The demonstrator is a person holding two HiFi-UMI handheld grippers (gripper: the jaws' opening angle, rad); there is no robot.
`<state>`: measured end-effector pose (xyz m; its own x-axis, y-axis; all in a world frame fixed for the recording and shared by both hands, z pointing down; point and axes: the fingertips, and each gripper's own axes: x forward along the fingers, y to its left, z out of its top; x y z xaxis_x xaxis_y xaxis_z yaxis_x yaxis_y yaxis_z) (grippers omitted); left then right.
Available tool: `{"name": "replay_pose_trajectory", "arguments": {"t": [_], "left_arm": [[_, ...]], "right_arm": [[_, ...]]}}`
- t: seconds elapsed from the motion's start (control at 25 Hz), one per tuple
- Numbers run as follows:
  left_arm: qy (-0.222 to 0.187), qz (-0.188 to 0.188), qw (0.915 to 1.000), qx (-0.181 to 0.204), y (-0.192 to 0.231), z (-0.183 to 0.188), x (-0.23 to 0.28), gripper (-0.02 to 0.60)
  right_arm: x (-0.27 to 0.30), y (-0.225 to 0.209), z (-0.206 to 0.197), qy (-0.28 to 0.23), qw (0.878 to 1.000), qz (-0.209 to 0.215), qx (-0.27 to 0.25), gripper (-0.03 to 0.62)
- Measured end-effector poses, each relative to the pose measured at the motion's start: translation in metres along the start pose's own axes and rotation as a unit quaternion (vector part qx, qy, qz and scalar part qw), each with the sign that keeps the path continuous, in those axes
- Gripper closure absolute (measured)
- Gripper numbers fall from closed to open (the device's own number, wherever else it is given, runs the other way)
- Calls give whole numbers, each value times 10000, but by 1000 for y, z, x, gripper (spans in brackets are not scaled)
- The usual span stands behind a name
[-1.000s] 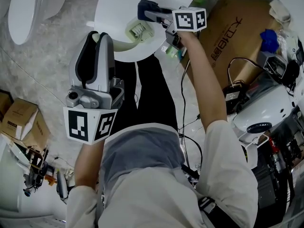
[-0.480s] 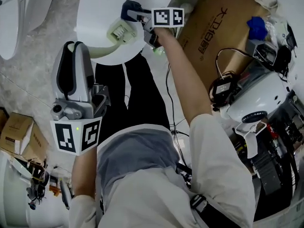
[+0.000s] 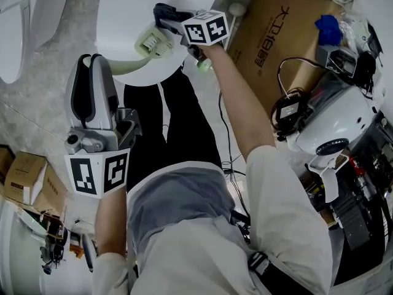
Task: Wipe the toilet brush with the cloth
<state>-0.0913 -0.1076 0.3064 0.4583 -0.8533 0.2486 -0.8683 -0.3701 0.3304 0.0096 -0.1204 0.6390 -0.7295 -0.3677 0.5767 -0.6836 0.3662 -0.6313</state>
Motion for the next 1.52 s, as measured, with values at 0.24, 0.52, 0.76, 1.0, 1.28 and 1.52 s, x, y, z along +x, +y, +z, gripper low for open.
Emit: {"name": "replay_pose_trajectory", "arguments": {"t": [0.24,0.52,0.76,1.0,1.28,1.52], "left_arm": [[-18,3,10000,-22,-2,-1,0,581],[-35,20,10000,1,-4,-2,0,581],[6,45,10000,62,-4,-2,3,581],[13,45,10000,70,-5,-2,4,581],[32,54,10000,72,-5,-2,4,581],[50,59,9999,69,-7,-2,4,581]], "right_arm": [[-7,2,-22,621,9907,-241,-1185,482],[-11,7,-40,1019,9785,-251,-1776,482],[-14,4,-49,1189,9746,-271,-1880,482],[-21,1,-61,1275,9744,-340,-1821,482],[-27,-1,-73,1272,9785,-546,-1531,482],[-36,-2,-89,1049,9889,-694,-792,482]]}}
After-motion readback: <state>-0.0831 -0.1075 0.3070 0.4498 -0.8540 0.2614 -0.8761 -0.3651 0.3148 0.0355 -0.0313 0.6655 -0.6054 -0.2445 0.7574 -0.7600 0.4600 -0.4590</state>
